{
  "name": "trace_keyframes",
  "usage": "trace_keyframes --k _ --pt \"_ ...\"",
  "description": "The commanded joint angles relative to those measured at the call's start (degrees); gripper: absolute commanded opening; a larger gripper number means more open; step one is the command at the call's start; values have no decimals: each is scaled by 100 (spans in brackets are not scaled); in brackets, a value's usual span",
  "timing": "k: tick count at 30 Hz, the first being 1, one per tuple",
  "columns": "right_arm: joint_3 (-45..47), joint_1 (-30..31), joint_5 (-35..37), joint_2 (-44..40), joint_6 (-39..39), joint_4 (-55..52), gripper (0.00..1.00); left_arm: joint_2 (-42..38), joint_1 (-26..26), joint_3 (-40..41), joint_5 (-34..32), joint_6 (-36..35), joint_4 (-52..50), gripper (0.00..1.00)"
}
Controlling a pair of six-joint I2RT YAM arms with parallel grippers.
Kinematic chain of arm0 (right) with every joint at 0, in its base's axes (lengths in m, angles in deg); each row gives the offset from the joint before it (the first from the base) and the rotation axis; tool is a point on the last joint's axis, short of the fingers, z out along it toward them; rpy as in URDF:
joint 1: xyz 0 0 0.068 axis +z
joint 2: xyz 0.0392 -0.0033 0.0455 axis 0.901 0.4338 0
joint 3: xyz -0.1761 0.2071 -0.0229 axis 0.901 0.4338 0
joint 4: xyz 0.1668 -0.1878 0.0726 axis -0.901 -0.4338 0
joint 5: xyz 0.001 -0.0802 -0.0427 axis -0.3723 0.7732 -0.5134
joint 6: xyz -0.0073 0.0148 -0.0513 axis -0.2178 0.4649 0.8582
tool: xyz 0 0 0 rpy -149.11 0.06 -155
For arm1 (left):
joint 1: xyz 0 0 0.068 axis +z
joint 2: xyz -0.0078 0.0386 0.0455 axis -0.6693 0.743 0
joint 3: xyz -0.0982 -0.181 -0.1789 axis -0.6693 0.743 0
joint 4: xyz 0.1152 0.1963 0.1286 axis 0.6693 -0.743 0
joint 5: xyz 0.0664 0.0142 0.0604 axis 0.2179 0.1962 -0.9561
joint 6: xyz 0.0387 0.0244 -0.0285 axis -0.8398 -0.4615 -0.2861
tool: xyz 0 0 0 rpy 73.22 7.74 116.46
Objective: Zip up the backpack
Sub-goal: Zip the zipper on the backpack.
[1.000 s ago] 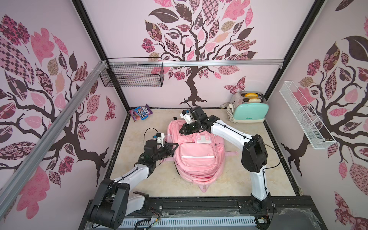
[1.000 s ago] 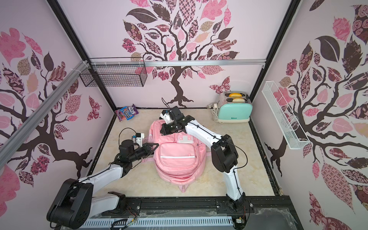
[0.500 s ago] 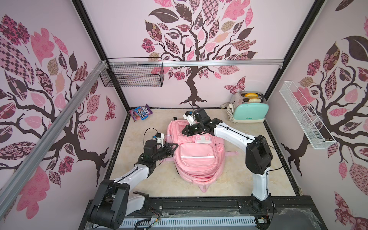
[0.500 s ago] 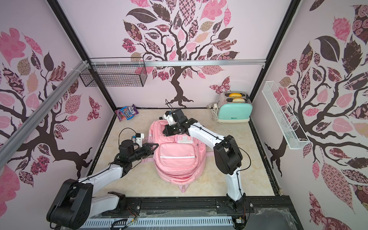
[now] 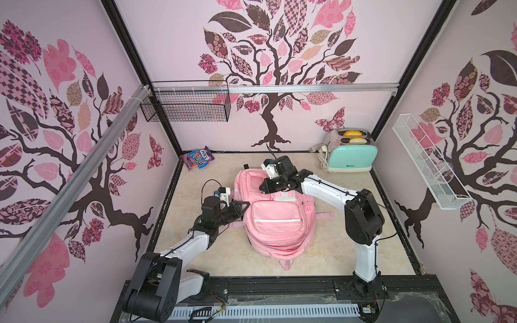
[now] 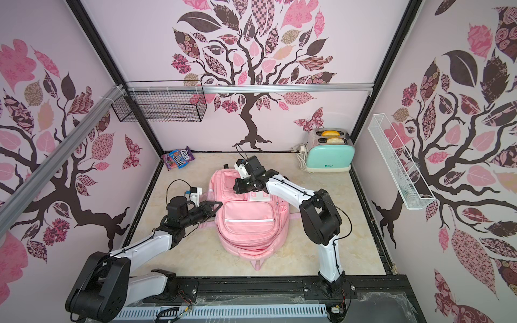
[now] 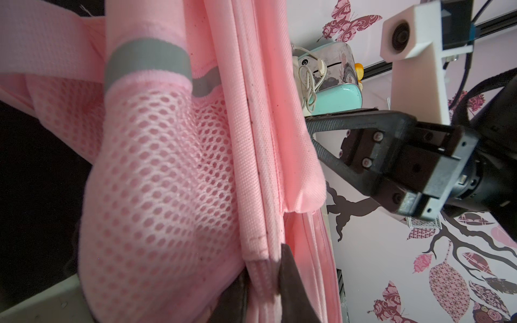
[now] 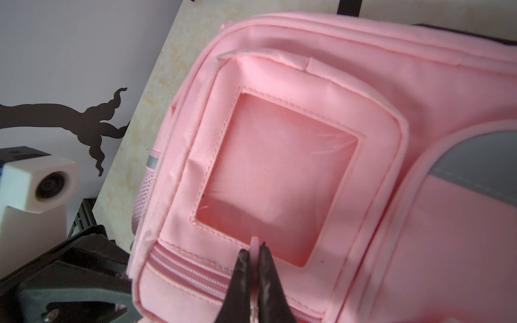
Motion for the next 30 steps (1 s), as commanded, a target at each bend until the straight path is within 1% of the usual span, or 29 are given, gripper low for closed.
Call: trace_keyframes --k 1,11,16,23,25,26,27,29,30 --pt "119 -75 469 -126 64 -64 6 -201 90 -16 43 -42 414 0" --pt "379 -125 678 -218 131 -46 5 -192 103 -5 34 -34 418 0" --pt "508 -150 894 -262 165 -59 5 -189 113 1 25 -42 418 0" --pt "433 -158 1637 -218 277 -302 5 -239 124 3 5 -49 366 0" --pt "372 -156 1666 -249 261 -334 7 -265 130 -11 -24 -64 269 0" --pt "332 -160 1559 -262 222 -351 9 -288 134 -36 -36 -101 180 0" --pt "269 -188 1224 -270 139 -370 14 -319 135 -67 -87 -164 30 0" --pt "173 -295 222 -332 -130 -296 29 -362 135 -139 -201 -288 -244 0" --pt "197 -332 -133 -414 -279 -200 34 -361 135 -156 -248 -314 -313 0"
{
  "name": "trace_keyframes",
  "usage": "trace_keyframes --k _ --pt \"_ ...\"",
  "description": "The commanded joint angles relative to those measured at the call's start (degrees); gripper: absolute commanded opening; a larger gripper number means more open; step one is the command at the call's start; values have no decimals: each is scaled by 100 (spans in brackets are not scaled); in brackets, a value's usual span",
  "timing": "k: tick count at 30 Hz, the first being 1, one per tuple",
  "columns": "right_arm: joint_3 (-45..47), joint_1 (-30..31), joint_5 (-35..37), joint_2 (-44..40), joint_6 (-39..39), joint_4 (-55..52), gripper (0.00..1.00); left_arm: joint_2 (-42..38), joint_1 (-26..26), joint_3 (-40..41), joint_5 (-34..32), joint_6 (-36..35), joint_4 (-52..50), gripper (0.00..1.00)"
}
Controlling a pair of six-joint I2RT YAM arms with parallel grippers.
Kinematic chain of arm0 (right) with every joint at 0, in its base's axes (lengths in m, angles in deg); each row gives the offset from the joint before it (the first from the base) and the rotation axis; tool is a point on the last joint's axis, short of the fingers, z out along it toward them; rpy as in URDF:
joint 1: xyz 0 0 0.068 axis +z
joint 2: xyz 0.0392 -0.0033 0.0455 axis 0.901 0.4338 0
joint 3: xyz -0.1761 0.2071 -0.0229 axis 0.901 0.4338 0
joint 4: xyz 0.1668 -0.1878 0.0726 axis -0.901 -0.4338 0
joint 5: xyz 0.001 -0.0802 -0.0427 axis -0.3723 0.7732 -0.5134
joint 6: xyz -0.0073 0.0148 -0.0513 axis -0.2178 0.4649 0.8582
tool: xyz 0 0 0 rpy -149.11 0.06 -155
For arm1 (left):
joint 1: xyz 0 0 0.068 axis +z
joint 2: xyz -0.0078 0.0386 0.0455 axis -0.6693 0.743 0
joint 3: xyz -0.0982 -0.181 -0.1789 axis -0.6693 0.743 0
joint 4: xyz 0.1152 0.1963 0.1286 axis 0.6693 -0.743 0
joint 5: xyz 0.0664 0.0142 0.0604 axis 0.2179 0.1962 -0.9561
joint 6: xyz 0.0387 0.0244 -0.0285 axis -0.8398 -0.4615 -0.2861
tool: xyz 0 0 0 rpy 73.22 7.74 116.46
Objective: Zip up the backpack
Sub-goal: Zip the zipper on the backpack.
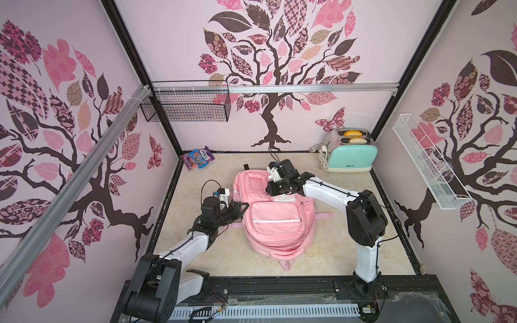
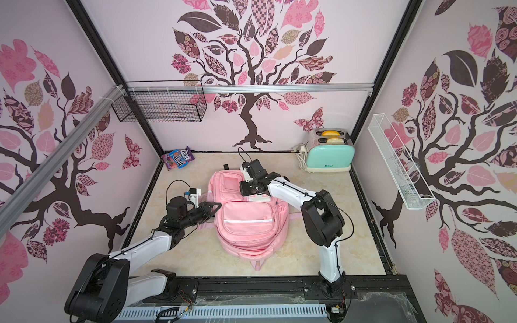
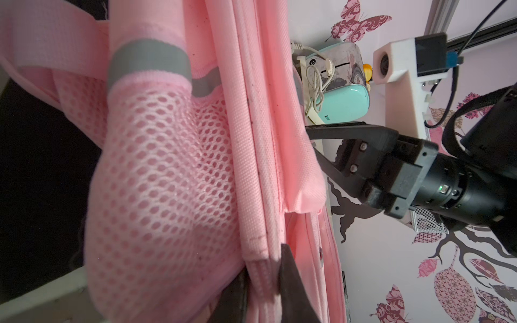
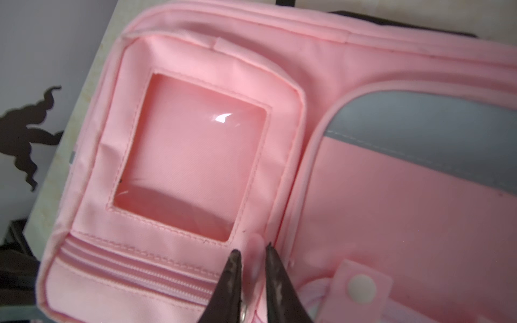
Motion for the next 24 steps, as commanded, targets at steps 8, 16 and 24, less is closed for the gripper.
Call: trace_keyframes --k 8,16,24 --pt "209 -742 -453 -1169 -470 -434 62 -151 79 -193 -115 -205 26 0" --pt "1162 -1625 1476 -1681 -735 -788 63 -124 83 -220 -110 -219 -21 0" --pt "1386 -1789 1148 -1208 -760 -512 63 -12 83 -237 -94 -216 0 0"
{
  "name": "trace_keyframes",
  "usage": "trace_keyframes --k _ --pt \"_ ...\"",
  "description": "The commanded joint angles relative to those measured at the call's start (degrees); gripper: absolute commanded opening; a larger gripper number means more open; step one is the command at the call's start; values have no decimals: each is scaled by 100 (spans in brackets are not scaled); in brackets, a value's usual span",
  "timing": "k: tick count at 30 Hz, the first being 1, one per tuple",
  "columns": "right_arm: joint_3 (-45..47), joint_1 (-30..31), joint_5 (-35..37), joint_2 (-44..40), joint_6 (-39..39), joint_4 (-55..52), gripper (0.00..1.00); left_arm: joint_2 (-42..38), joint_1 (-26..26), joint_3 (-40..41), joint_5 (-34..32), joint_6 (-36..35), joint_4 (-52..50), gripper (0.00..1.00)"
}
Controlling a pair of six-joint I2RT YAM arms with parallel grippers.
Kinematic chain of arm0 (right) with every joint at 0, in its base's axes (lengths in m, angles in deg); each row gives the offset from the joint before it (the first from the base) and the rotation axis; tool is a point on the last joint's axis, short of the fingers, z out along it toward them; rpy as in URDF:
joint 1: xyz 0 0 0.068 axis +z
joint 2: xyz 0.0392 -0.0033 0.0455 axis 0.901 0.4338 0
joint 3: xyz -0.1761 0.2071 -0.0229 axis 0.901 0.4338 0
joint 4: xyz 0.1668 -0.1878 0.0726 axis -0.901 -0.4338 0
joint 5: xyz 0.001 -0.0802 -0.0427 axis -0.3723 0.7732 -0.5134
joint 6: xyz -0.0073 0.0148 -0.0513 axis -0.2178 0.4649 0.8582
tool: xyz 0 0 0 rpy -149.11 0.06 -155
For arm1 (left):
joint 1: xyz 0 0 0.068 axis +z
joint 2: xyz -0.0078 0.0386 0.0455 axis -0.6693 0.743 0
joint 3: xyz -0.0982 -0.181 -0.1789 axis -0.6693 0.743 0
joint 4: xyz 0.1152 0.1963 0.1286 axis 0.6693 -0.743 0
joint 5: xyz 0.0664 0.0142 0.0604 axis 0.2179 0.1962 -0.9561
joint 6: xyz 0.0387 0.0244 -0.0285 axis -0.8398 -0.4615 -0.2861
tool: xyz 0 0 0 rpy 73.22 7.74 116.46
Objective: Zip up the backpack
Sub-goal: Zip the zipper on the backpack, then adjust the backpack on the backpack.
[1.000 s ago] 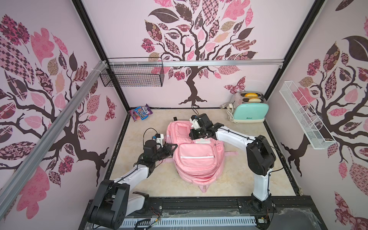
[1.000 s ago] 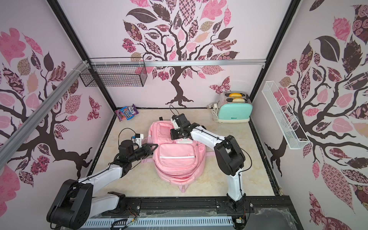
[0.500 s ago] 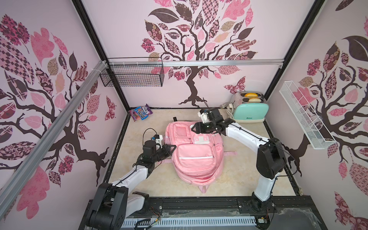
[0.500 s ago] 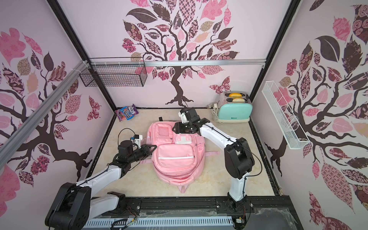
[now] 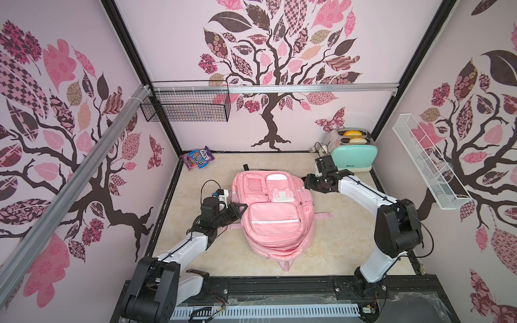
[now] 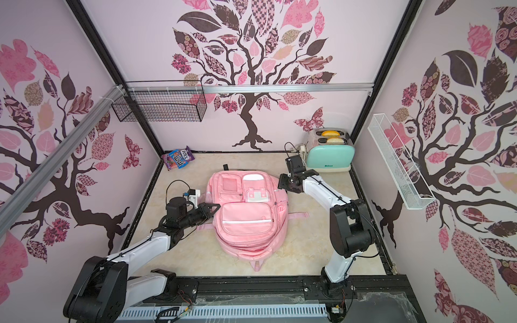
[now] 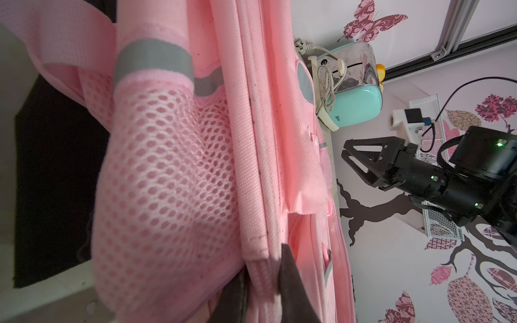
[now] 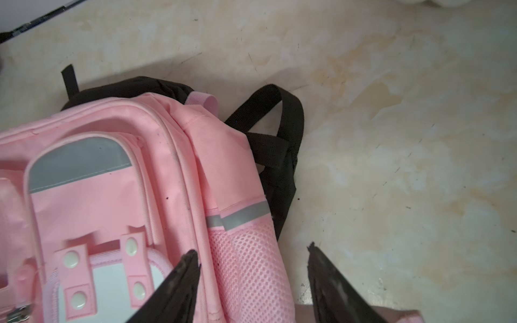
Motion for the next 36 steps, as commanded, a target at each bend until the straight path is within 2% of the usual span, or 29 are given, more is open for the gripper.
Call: trace_keyframes --k 1,8,10,11,14,15,16,20,27,36 --pt "-29 7 -59 150 -80 166 63 39 64 -208 23 -99 298 0" --pt "-16 -38 -670 698 -145 466 63 74 58 -203 72 -72 378 0" --pt "-124 -45 -894 879 -172 435 59 114 62 -227 133 -63 399 0" --pt "-138 -40 -988 937 -196 468 51 124 65 -233 158 -63 406 0" --pt "-113 -49 -1103 906 -234 567 13 161 58 -251 164 -97 381 0" --pt "-152 -38 -1095 854 -221 478 4 188 38 -286 114 -163 313 0" --pt "-182 -38 -1059 789 -216 399 0 208 -3 -336 40 -231 173 0" --pt "-75 -42 -922 263 -170 215 0 304 -130 -643 -137 -412 -235 0" --pt "-39 -20 -1074 -755 -35 -448 0 126 -503 -1510 -620 -236 -1230 0" --pt "315 522 -1305 -2017 11 -1260 0 718 -362 -3131 -1192 -289 -2589 0"
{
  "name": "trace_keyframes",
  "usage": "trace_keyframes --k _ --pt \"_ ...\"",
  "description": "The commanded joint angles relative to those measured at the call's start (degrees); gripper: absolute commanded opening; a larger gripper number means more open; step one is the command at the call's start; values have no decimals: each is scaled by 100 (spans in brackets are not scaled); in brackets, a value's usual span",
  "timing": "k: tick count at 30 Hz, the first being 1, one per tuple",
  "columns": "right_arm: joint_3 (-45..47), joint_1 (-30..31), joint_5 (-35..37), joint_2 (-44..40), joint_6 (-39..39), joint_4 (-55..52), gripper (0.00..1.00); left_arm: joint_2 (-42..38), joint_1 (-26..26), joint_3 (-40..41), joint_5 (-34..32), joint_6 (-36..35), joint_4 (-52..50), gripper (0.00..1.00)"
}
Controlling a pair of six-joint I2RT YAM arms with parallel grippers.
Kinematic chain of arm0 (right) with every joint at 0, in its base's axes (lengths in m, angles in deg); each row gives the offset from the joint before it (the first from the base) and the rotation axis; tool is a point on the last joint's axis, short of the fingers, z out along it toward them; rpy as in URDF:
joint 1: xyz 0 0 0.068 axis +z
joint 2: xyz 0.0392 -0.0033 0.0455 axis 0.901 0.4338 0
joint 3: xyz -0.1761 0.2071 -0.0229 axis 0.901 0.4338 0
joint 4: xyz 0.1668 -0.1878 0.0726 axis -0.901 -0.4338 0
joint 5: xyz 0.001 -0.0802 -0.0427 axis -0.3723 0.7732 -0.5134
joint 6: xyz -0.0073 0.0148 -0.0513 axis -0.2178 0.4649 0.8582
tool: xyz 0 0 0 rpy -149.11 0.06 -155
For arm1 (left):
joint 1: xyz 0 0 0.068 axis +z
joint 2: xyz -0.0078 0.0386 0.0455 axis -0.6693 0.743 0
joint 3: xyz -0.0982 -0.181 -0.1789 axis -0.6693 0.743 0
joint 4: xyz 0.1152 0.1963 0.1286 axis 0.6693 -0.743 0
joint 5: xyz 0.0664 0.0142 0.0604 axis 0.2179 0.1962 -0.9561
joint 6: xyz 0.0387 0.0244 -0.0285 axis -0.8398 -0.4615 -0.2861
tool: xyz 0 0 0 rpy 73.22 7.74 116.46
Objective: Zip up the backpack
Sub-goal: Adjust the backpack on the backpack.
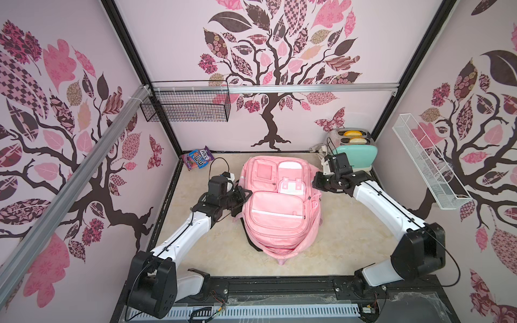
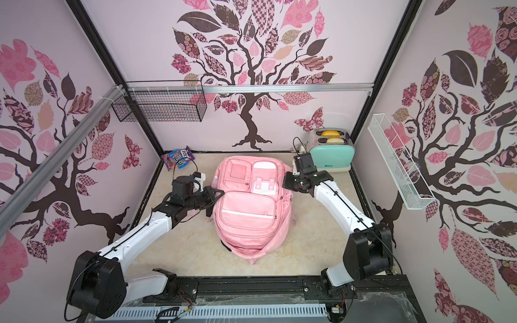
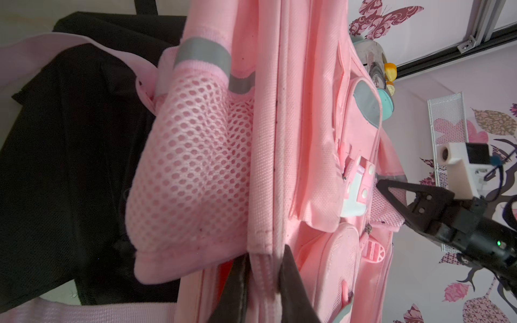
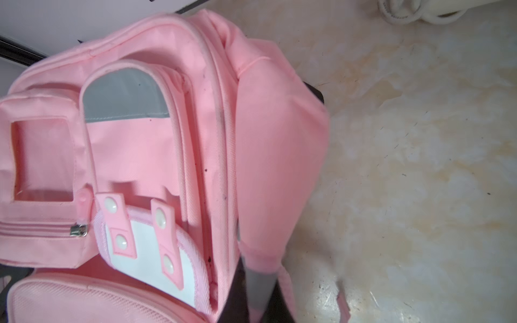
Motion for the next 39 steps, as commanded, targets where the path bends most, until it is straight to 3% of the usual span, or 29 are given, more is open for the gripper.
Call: trace_keyframes --k 1,9,10,16,18,21,22,24,25,27,31,36,39 --pt "183 562 -712 -396 -8 -545 0 359 152 -712 -476 70 5 0" --pt "952 944 -783 -372 -401 -174 0 1696 502 -1467 -640 -25 -329 0" --pt "1019 946 -703 -362 -423 -113 0 1812 512 -1520 -688 0 -311 4" --pt "1035 932 -298 -88 -588 -64 3 2266 573 -2012 -843 -10 -476 55" --pt "1011 925 -278 -50 -639 -127 23 2221 615 -2142 -1061 -28 -769 66" --pt "1011 899 -204 -102 -661 -240 44 1870 632 -2120 -1676 -180 -1328 86" --pt "1011 853 -189 -146 -667 -284 48 1745 636 -2112 -1927 -219 -1586 87" --pt "1078 659 -224 -299 -688 -327 70 1407 637 -2036 -2457 -351 -2173 94" --pt "1112 553 -267 -377 -687 -320 73 1233 626 -1969 -2675 -375 -2439 94" --pt "1172 279 -272 -522 -686 -303 78 681 553 -1610 -3043 -418 -2761 96" --pt "1168 -35 -193 -497 -616 -247 80 -563 442 -621 -2989 -370 -2708 98" --pt "1152 -163 148 -49 -647 -40 81 -1774 460 458 -2106 -100 -2583 98" --pt "1282 -412 -143 224 -693 280 81 -2154 453 923 -1620 53 -2472 98"
